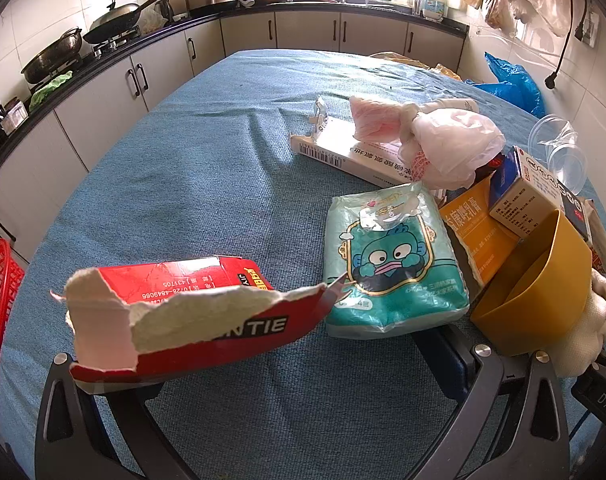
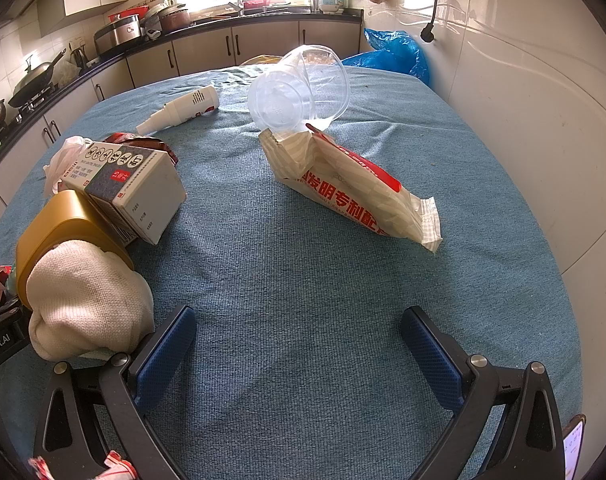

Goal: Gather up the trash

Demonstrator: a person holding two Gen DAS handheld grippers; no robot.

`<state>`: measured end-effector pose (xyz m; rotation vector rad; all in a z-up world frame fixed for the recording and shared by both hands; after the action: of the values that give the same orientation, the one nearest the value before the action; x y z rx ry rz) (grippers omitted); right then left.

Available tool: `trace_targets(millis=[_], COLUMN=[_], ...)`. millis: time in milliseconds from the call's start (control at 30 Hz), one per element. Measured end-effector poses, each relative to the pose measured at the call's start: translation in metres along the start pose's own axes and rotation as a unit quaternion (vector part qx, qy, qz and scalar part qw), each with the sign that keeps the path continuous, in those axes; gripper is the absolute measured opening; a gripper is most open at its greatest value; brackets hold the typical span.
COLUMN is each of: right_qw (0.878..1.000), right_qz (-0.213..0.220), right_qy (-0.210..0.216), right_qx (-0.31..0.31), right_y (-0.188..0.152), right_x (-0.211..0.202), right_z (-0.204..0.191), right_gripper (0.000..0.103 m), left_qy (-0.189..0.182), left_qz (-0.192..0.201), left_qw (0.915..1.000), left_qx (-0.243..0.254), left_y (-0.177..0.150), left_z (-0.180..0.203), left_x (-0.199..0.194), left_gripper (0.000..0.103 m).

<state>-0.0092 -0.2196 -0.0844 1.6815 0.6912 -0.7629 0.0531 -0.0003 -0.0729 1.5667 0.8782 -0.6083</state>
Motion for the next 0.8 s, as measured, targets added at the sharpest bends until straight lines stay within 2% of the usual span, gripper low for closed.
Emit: trace_targets(millis=[200,300,600,700,800], right_qw=[1.000,1.000,0.998,0.998,0.999], right_qz=[-0.001,-0.021,-0.059,-0.057,-0.036], right_qy=[0.003,0.004,-0.001,0.006,0.000], right_qx=[0.004,0.014,0.023,0.027,0.022], right_y=[-0.001,-0.003,-0.004,-0.006,-0.007], right_x=[0.000,0.000,0.002,-0.005,-0.023], right_z=[0.000,0.002,0.001,-0.003,-0.010], right_gripper=[0.103,0.103,0.103,0.097,0.097], left_qy=[0.000,-0.001,-0.039,-0.052,-0.060], left_qz=[0.000,0.000,-0.027,-0.034,-0.018], left_qw=[1.0000,1.0000,0.9969,0.9967,0.9975], left_qx=[0.000,0.001,0.063,0.052,0.033], left_y=[0.000,0.000,-0.001,-0.008,-0.009], left_z=[0.000,0.000,0.005,-0.005,-0.021], left_x=[0.000,0.000,-0.004,-0.014,-0.035], left_gripper=[0.103,0.103,0.103,0.103,0.103])
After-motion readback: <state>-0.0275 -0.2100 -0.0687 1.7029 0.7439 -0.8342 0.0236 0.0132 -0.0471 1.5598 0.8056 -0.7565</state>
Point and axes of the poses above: each gripper's, at about its wrist camera, not at the fingertips, and x roughly the way its jaws point, z to its right, y to its top, the point moved 9 cm from there along x, roughly the way its jaws point, and after that the axes turned 12 degrees about y, right-handed, at the moved point
